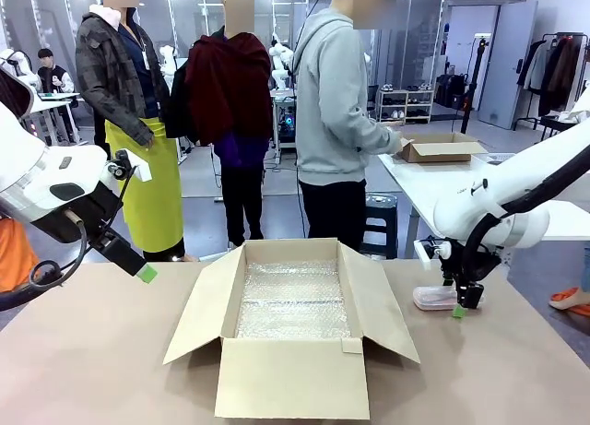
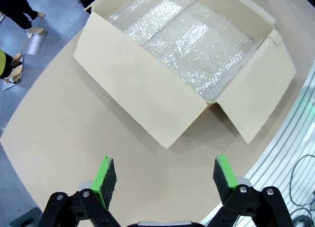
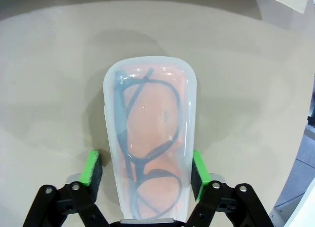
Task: Pack the glasses set securely to prepare it for shipping.
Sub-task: Place the Glasses case inside the Package Box.
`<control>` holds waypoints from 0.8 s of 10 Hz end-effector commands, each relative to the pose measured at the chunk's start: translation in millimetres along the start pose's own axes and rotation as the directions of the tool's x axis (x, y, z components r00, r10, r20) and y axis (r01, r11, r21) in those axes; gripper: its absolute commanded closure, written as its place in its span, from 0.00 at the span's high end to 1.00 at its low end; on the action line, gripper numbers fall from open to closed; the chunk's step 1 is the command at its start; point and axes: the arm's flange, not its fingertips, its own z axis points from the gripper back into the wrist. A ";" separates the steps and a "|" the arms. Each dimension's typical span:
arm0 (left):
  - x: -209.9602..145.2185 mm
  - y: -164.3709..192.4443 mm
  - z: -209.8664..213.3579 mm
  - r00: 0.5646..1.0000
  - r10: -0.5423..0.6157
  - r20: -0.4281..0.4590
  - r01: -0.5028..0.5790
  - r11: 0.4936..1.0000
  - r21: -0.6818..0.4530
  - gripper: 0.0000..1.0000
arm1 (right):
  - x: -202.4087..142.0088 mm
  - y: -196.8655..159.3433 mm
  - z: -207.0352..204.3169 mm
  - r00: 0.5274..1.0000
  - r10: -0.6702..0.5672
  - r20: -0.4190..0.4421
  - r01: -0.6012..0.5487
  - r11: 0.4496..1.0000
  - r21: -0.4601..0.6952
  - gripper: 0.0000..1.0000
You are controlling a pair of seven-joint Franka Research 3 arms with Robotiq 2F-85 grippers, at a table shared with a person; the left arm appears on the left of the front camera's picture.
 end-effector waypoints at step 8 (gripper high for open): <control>-0.3 0.5 0.8 1.000 -0.002 0.002 0.002 1.000 -0.001 1.00 | 17.6 14.8 66.6 0.998 0.018 0.055 -0.017 1.000 -0.019 0.49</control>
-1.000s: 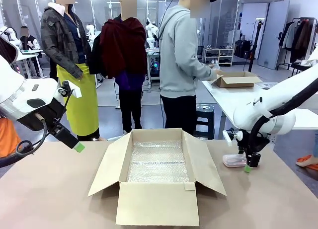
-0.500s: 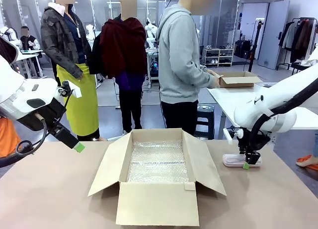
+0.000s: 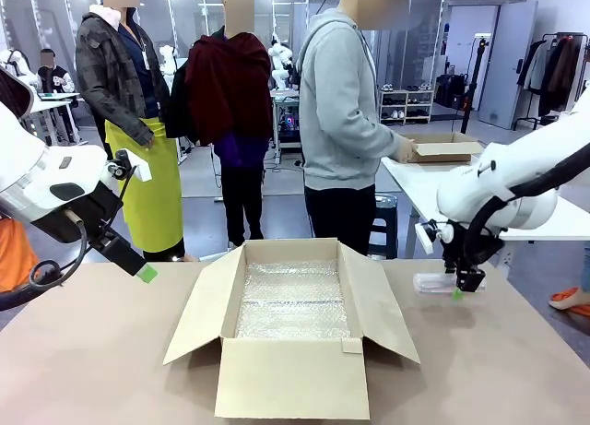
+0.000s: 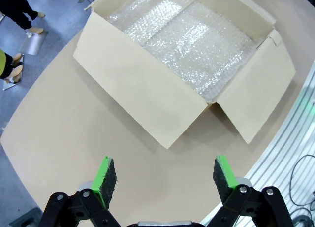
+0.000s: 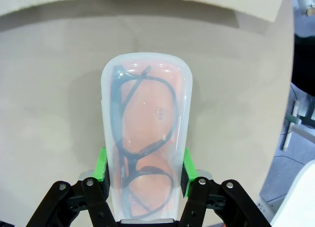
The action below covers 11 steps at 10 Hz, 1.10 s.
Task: Pack the glasses set securely to prepare it for shipping.
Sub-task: Place the Glasses case inside the Package Box.
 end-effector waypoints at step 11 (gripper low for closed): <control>-0.3 0.6 0.7 1.000 -0.002 0.002 0.002 1.000 -0.002 1.00 | 45.0 40.8 84.4 0.997 0.029 0.071 -0.031 0.999 0.027 0.49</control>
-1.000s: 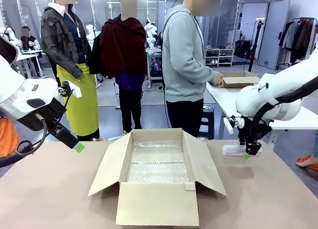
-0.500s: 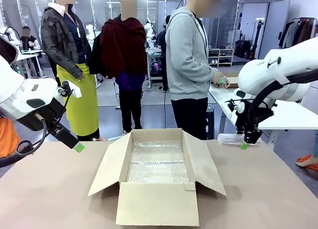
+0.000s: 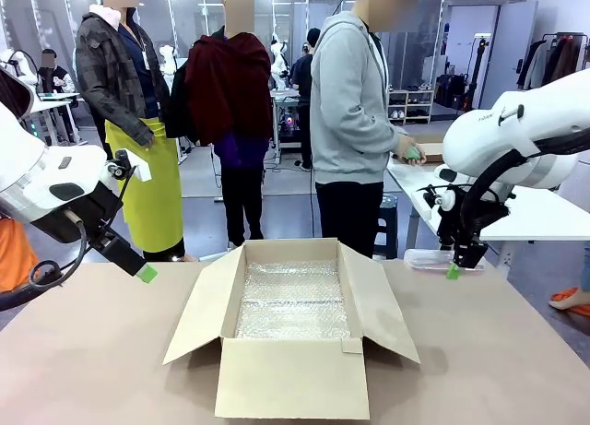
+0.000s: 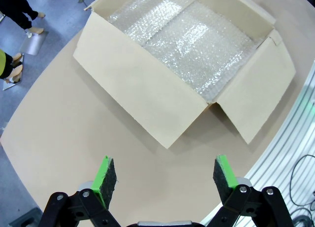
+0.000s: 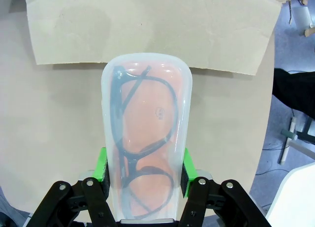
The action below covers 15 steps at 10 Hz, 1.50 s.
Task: Pack the glasses set securely to prepare it for shipping.
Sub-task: Place the Glasses case inside the Package Box.
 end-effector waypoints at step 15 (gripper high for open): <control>-0.3 0.6 0.7 1.000 -0.001 0.002 0.001 1.000 -0.002 1.00 | 297.8 -68.3 -46.5 0.991 0.048 -0.126 -0.055 0.997 -0.048 0.64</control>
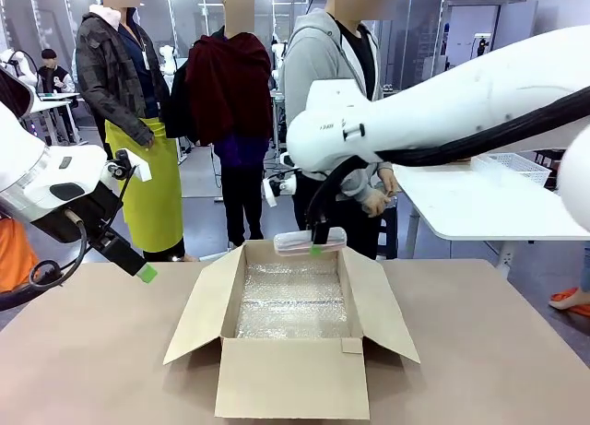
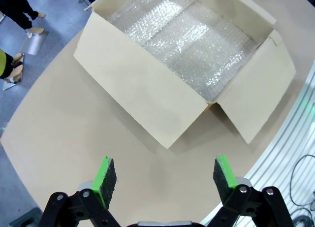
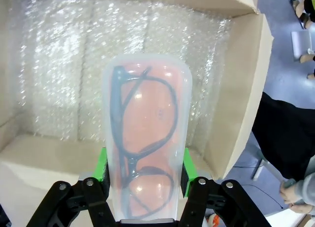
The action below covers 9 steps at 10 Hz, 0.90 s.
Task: Pack the glasses set securely to prepare it for shipping.
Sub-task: Place the Glasses case inside the Package Box.
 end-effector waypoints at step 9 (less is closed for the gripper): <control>-0.6 0.6 0.6 1.000 -0.001 0.002 0.001 1.000 -0.003 1.00 | 16.7 -9.7 -111.9 0.994 -0.109 -0.031 0.108 0.994 -0.015 0.64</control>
